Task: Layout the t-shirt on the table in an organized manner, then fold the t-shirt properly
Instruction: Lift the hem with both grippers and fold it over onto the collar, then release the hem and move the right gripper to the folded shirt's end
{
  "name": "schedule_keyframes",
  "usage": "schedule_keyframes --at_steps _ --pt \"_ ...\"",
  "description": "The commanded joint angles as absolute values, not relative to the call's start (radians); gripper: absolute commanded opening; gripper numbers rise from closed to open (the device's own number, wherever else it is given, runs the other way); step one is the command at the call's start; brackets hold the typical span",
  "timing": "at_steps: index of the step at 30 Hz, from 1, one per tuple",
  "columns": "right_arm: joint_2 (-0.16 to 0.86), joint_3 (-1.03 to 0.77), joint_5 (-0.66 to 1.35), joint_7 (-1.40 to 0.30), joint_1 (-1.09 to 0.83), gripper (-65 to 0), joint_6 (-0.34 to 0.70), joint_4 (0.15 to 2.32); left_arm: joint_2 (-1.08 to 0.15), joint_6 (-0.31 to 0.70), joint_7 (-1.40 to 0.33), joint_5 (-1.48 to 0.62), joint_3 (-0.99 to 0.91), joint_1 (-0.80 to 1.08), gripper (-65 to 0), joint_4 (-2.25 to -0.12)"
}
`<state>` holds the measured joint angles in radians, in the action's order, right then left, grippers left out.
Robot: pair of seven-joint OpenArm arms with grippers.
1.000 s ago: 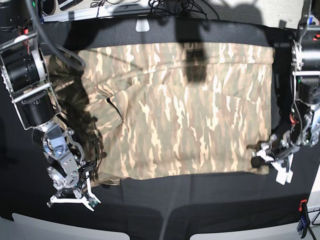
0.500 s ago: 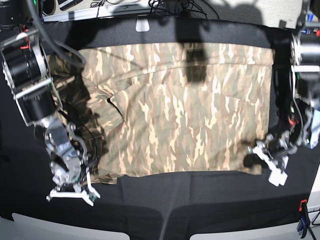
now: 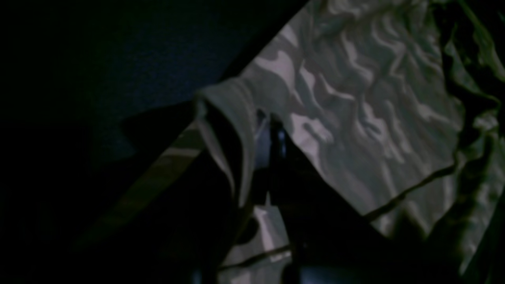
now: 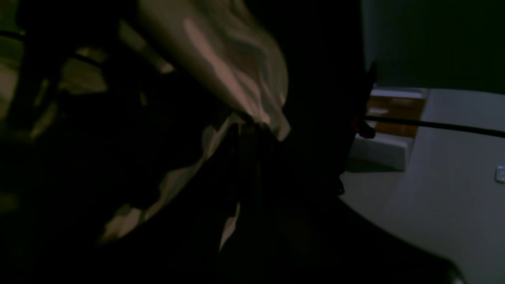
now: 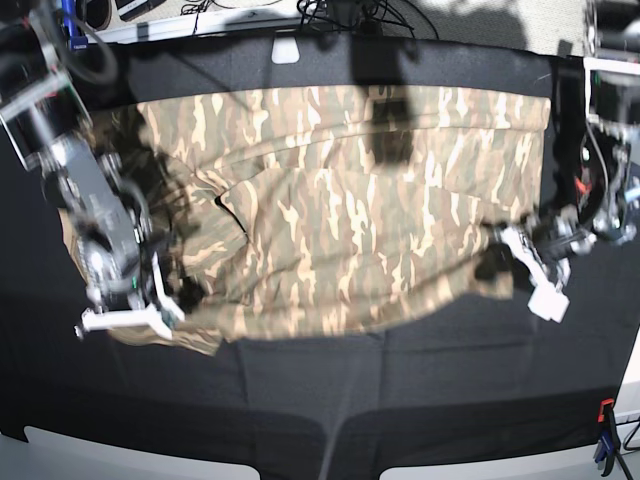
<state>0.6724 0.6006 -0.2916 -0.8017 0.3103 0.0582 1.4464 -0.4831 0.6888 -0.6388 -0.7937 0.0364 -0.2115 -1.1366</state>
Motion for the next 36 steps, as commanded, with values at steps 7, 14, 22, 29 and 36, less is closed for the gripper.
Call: schedule_keyframes --at_steps 7,14,22,29,36 --pt "0.767 0.588 -0.377 -0.870 0.233 -65.0 0.028 1.662 -0.502 0.698 -0.725 -0.926 -0.146 -0.115 -65.0 -1.309" --pt "0.788 0.588 -0.394 -0.894 0.158 -65.0 0.029 1.724 -0.502 0.698 -0.902 -1.030 -0.237 -0.051 -65.0 -1.355" --pt "0.831 0.588 -0.450 -0.910 0.062 -65.0 0.015 1.728 -0.502 0.698 -0.957 -1.031 -0.242 0.007 -65.0 -1.355" --pt "0.825 0.589 -0.449 -0.906 -0.003 -65.0 -0.047 1.728 -0.502 0.698 -0.952 -1.031 -0.242 0.014 -65.0 -1.355" --pt "0.825 0.589 -0.450 -0.925 -0.015 -39.0 -0.045 1.728 -0.501 0.698 -0.950 -1.061 -0.242 0.015 -65.0 -1.355"
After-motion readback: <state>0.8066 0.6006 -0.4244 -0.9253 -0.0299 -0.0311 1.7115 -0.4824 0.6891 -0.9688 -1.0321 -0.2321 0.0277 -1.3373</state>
